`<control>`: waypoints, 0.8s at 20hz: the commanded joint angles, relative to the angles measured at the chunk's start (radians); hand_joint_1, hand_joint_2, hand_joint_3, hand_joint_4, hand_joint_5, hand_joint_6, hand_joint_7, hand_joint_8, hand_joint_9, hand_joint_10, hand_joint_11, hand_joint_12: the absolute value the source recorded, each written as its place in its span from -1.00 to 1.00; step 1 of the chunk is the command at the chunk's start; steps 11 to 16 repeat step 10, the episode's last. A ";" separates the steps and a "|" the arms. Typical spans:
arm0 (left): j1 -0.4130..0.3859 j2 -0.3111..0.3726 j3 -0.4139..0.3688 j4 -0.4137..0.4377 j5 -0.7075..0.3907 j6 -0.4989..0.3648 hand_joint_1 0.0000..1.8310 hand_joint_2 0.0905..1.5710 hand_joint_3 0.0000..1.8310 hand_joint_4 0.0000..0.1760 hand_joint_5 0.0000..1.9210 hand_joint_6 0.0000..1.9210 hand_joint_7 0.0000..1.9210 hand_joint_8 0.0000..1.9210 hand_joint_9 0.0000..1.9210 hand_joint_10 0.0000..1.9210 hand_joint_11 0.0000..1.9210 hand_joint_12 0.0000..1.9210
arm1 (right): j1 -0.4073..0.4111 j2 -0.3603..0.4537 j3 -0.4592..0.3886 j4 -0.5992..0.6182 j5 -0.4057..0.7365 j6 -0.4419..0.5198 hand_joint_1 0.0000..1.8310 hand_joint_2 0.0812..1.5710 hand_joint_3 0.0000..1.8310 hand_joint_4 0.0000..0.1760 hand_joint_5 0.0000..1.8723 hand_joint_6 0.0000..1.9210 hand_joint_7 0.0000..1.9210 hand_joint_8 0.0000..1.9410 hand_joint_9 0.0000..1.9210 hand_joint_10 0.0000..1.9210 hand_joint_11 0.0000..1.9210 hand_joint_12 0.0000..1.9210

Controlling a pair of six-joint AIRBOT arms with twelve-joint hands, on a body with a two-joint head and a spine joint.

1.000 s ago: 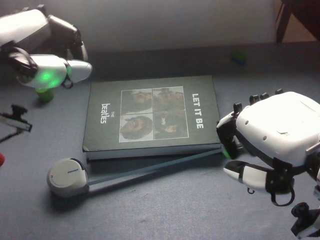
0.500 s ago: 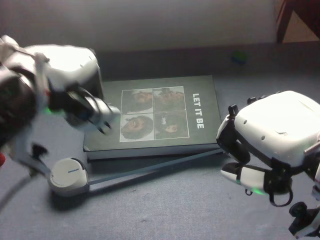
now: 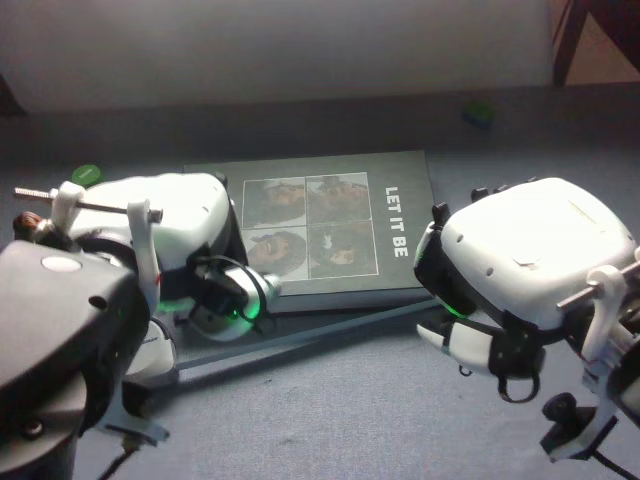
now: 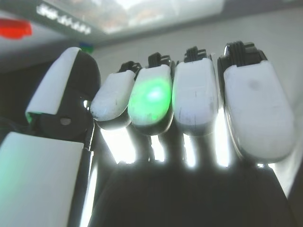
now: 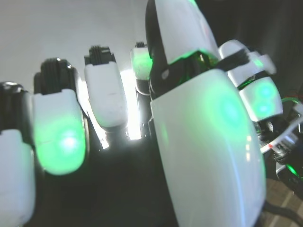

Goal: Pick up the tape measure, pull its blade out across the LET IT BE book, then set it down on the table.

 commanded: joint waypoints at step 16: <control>0.016 0.013 -0.005 0.100 0.003 -0.057 0.02 0.34 -1.00 -0.83 0.32 1.00 0.49 1.00 0.65 1.00 0.80 1.00 | 0.068 -0.029 0.002 0.040 0.101 -0.036 0.40 0.30 -1.00 1.00 0.53 1.00 0.64 1.00 0.92 1.00 1.00 1.00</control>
